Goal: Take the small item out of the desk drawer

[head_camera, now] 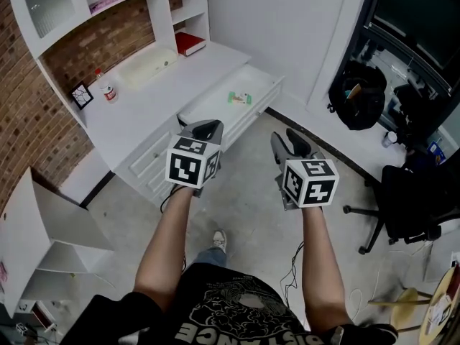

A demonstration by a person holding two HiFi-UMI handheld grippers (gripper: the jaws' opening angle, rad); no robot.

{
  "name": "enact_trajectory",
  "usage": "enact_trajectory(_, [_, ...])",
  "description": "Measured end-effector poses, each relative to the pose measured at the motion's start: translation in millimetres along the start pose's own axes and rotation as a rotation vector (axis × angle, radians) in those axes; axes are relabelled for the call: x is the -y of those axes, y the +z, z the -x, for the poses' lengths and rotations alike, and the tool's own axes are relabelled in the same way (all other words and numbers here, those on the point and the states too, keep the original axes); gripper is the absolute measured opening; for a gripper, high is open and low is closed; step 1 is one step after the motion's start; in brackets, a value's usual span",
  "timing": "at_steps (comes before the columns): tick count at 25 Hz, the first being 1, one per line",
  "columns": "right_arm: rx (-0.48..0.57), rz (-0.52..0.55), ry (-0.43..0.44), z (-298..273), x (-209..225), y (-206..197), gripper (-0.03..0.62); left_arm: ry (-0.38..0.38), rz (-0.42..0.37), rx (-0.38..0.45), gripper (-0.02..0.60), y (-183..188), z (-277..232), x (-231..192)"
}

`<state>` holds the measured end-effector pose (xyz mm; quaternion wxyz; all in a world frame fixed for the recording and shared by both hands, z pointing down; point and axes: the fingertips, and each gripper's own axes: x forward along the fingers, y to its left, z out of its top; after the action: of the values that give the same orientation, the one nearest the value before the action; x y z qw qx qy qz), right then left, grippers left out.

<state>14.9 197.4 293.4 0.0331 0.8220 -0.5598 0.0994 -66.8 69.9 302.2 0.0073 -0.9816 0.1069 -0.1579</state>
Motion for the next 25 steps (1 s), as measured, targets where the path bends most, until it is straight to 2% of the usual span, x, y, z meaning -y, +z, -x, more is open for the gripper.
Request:
enact_trajectory(13, [-0.053, 0.005, 0.016, -116, 10, 18, 0.229, -0.030, 0.014, -0.010, 0.002, 17, -81, -88])
enact_trajectory(25, [-0.101, 0.023, 0.017, -183, 18, 27, 0.284, -0.055, 0.031, -0.028, 0.002, 22, -129, -138])
